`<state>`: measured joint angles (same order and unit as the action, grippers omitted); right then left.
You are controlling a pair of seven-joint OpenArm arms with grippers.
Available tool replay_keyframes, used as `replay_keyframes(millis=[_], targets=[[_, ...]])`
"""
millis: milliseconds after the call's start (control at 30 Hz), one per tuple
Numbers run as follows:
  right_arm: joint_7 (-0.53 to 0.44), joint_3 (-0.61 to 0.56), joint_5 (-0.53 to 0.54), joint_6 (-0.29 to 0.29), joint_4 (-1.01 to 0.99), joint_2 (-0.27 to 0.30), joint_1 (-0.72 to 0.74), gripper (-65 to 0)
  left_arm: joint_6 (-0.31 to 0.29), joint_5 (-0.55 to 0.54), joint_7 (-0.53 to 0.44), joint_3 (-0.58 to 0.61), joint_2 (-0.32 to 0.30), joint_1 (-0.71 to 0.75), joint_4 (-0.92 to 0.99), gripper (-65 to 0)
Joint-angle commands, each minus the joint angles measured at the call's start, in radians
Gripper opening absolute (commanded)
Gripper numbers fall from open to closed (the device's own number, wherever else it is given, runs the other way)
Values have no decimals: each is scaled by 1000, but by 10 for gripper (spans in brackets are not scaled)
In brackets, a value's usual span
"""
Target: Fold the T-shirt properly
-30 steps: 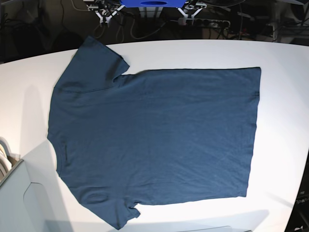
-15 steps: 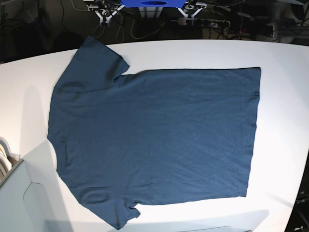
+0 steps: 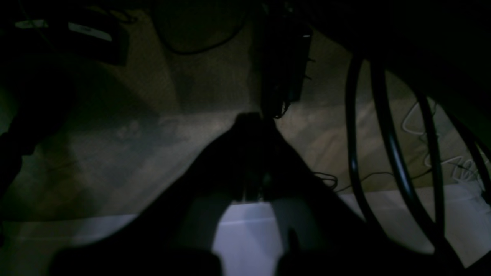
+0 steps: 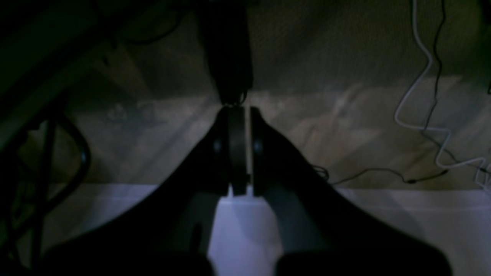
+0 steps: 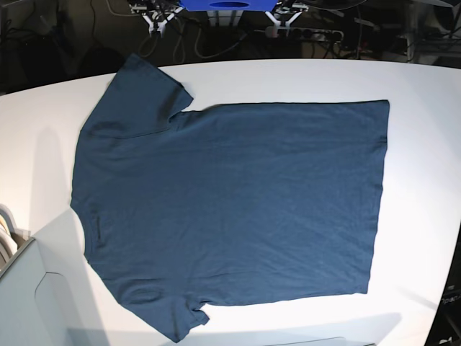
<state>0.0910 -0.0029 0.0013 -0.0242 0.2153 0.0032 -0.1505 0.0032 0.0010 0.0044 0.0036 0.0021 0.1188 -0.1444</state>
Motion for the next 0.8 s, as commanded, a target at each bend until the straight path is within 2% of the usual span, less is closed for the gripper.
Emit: replay_keyframes(millis=[0, 133, 267, 367, 533, 767], targets=[[6, -3, -2, 20, 2, 14, -10, -650, -1, 3, 3, 2, -3, 9, -2, -650], [6, -1, -2, 20, 2, 17, -19, -650, -2, 3, 3, 2, -7, 35, -13, -650], [8, -1, -2, 23, 40, 17, -56, -650, -2, 3, 6, 2, -29, 104, -134, -650], [13, -3, -2, 22, 149, 17, -122, -650, -2, -6, 76, -6, -43, 147, -228, -650], [106, -3, -2, 23, 367, 24, -237, -650, -2, -8, 220, -9, -73, 249, -489, -650], [143, -3, -4, 25, 635, 65, -370, -650, -2, -8, 256, -9, -95, 404, -792, -650]])
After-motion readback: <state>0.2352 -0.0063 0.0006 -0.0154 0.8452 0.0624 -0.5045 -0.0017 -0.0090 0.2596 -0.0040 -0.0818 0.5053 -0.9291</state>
